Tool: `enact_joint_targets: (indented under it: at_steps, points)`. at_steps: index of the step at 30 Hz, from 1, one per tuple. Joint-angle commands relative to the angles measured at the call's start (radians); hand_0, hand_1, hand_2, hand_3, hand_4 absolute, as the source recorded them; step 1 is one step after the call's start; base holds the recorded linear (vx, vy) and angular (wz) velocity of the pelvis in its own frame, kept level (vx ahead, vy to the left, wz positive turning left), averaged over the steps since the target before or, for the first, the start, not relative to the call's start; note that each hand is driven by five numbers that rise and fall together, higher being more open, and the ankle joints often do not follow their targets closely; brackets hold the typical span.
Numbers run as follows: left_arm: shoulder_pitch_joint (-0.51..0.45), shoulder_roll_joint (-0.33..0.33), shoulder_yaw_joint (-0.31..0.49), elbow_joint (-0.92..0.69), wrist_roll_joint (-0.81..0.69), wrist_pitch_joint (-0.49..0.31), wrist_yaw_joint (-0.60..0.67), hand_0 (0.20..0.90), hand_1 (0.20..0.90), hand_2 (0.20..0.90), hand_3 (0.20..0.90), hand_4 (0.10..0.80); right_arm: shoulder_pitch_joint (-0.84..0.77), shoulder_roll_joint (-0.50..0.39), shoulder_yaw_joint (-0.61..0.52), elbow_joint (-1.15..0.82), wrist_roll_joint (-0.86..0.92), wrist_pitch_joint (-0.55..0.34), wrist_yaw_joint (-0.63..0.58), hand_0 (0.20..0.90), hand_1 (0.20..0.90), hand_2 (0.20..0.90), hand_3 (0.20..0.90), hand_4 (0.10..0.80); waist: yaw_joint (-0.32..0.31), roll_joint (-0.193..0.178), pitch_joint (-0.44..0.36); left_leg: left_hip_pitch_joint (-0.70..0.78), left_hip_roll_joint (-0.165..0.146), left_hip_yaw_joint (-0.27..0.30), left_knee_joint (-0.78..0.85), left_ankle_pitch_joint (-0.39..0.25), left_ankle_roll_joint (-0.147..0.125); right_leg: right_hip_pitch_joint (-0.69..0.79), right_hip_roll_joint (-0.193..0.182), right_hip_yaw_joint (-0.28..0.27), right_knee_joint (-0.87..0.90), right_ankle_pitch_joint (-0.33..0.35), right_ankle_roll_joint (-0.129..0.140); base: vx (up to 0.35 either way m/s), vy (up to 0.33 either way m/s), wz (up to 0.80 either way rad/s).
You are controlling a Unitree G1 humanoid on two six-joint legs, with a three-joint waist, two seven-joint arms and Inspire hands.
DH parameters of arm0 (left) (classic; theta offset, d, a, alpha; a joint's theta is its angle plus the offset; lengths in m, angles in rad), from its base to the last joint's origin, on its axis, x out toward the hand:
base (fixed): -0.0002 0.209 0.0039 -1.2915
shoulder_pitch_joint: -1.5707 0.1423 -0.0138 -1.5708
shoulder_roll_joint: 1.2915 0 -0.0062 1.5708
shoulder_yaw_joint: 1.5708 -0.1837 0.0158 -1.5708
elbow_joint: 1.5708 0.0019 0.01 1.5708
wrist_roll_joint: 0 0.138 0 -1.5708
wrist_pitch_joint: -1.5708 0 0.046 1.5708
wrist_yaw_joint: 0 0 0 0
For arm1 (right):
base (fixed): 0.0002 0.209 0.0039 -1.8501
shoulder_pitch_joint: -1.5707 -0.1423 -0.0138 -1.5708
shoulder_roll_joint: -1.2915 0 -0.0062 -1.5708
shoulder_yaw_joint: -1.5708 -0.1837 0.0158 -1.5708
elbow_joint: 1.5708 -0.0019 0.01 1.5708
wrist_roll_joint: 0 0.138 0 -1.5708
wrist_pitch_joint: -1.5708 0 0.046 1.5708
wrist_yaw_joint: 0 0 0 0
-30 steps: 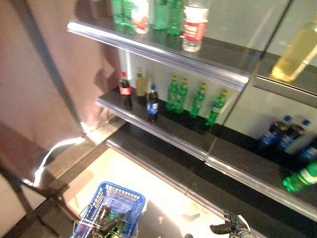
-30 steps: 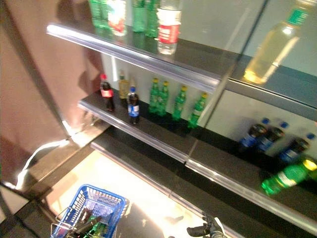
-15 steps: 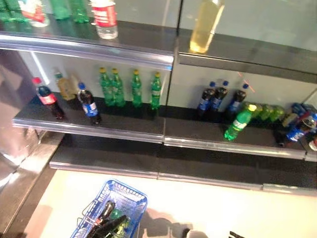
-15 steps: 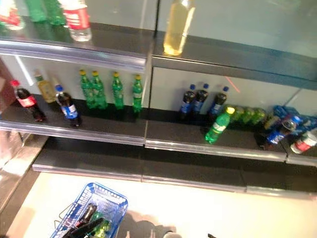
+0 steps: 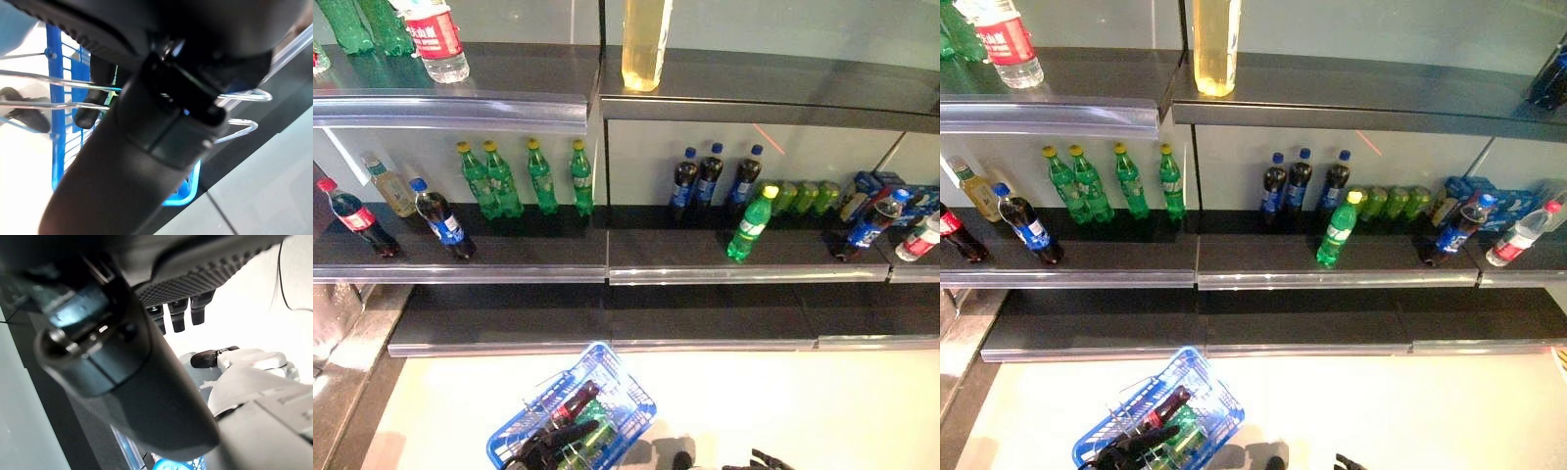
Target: Pick up the drink and place into the basket.
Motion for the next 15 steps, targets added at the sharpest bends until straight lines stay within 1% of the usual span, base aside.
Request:
enact_joint_targets:
  at_steps: [1, 6, 15]
  points:
    - [-0.008, 0.076, 0.046, -0.045, 0.021, -0.082, -0.05, 0.3, 0.3, 0.3, 0.2, 0.1, -0.049, -0.016, -0.015, 0.042, 0.054, -0.032, -0.011, 0.9, 0.9, 0.9, 0.9, 0.8, 0.024, 0.027, -0.02, -0.06, -0.081, -0.018, -0.002, 0.013, 0.049, 0.038, 0.015, -0.022, 0.052, -0.076, 0.028, -0.034, 0.008, 0.03]
    - [-0.011, 0.076, 0.04, -0.021, 0.03, -0.085, -0.066, 0.3, 0.3, 0.3, 0.2, 0.1, -0.056, -0.02, -0.014, 0.051, 0.057, -0.04, -0.013, 0.9, 0.9, 0.9, 0.9, 0.8, 0.025, 0.035, -0.023, -0.06, -0.087, -0.024, -0.002, 0.007, 0.051, 0.04, 0.013, -0.034, 0.057, -0.084, 0.027, -0.006, 0.021, 0.07]
    - [-0.019, 0.08, 0.029, -0.017, 0.022, -0.086, -0.073, 0.3, 0.3, 0.3, 0.2, 0.1, -0.054, -0.02, -0.008, 0.051, 0.049, -0.052, -0.005, 0.9, 0.9, 0.9, 0.9, 0.8, 0.021, 0.031, -0.03, -0.051, -0.087, -0.026, -0.002, 0.002, 0.056, 0.036, 0.014, -0.031, 0.086, -0.1, 0.028, 0.006, 0.004, 0.02]
